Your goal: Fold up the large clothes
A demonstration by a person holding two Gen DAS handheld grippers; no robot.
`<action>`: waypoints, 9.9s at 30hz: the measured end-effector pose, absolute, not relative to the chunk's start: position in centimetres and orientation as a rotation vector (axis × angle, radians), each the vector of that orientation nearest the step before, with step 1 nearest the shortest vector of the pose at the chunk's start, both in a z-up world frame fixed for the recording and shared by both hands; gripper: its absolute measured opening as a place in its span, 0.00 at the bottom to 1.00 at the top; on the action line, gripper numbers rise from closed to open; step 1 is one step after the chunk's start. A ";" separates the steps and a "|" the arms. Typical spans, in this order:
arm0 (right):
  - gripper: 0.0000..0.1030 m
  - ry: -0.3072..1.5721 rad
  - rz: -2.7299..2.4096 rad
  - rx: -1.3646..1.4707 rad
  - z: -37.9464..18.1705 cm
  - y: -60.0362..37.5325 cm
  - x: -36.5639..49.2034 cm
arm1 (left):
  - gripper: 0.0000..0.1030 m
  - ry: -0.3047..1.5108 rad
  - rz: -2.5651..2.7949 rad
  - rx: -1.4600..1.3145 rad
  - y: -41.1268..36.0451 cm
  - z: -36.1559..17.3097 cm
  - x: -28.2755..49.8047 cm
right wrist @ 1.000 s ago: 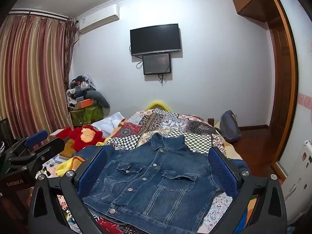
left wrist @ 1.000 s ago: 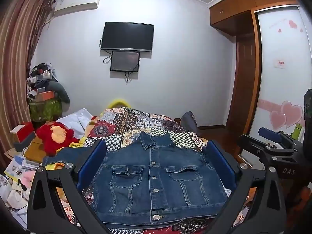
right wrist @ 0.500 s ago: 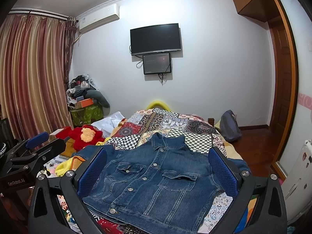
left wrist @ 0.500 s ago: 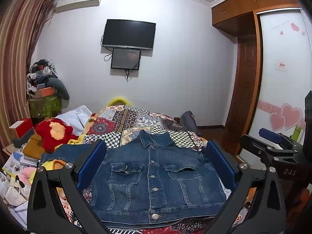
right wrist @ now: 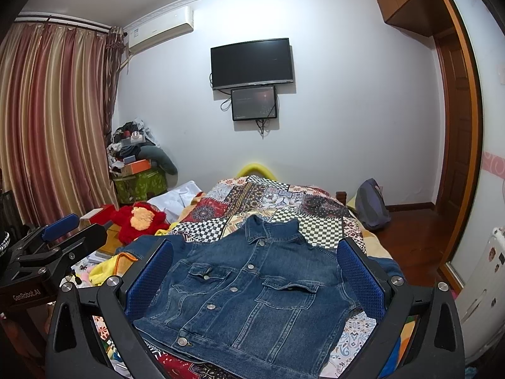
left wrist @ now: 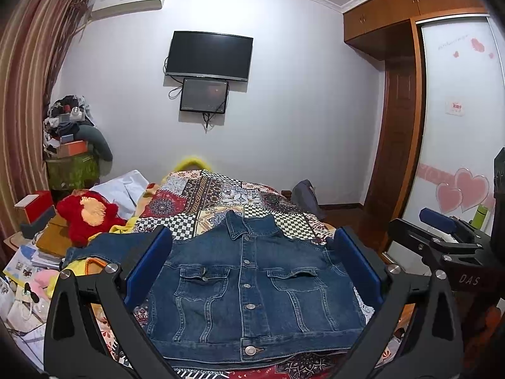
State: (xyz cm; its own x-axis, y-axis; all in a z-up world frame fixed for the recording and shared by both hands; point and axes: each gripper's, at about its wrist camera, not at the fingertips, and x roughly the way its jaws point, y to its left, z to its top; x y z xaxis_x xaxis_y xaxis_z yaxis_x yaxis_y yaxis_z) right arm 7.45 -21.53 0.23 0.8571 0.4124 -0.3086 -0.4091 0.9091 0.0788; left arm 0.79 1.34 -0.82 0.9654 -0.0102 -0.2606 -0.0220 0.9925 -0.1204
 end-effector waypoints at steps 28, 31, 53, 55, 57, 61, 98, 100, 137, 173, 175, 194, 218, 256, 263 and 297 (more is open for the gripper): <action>1.00 0.322 0.433 0.006 1.0 -21.8 7.2 | 1.00 0.263 -0.001 -0.125 1.0 -0.7 0.8; 1.00 0.324 0.432 0.006 0.9 -21.8 7.2 | 1.00 0.264 -0.002 -0.125 1.0 -0.7 0.8; 1.00 0.454 0.437 -0.028 -0.6 -18.7 12.5 | 1.00 0.333 0.030 -0.185 5.2 -2.9 5.1; 1.00 0.485 0.438 -0.026 -1.3 -18.0 14.0 | 1.00 0.360 0.052 -0.199 6.6 -3.7 6.4; 1.00 0.523 0.448 -0.014 -2.1 -17.3 15.7 | 1.00 0.385 0.106 -0.211 8.3 -4.7 7.8; 1.00 0.588 0.454 0.003 -4.0 -16.2 19.3 | 1.00 0.453 0.204 -0.219 11.7 -7.4 10.5; 1.00 1.251 0.566 -0.037 -24.5 -6.9 41.3 | 0.14 0.916 0.381 -0.781 34.5 -27.0 27.0; 1.00 1.256 0.572 -0.011 -24.4 -7.1 41.3 | 0.13 0.888 0.422 -0.664 32.9 -25.3 27.3; 1.00 1.039 0.533 0.085 -15.3 -14.2 37.9 | 0.67 0.903 0.293 -0.717 33.7 -24.3 29.2; 1.00 0.999 0.452 0.144 -13.0 -21.3 36.2 | 0.61 1.093 -0.188 -0.240 5.4 -23.7 34.3; 1.00 0.995 0.459 0.130 -12.9 -20.7 36.2 | 0.63 1.084 -0.195 -0.236 5.9 -22.5 33.7; 1.00 1.052 0.522 0.073 -15.4 -14.3 37.8 | 0.67 1.056 0.088 -0.709 26.6 -26.6 30.4; 1.00 1.024 0.498 0.123 -14.9 -17.5 37.8 | 0.21 0.775 -0.008 -0.261 15.4 -12.3 33.3; 0.79 1.338 0.413 0.173 -24.8 -20.5 45.7 | 0.69 1.052 0.169 -0.215 19.3 -23.0 30.5; 0.37 1.281 0.410 0.063 -25.9 -18.1 45.9 | 0.69 1.123 0.227 -0.322 22.6 -27.6 28.5; 0.31 1.130 0.328 -0.320 -23.8 -17.6 41.5 | 0.82 1.109 0.074 -0.196 14.1 -27.1 32.2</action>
State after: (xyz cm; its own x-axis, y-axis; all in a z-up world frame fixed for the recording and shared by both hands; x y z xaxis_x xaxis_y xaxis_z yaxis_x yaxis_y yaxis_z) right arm 41.50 -17.60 -23.79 0.3893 0.0925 -0.9164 -0.4118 0.9075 -0.0833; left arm 32.18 14.09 -27.06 0.4453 -0.0381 -0.8946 -0.1566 0.9804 -0.1198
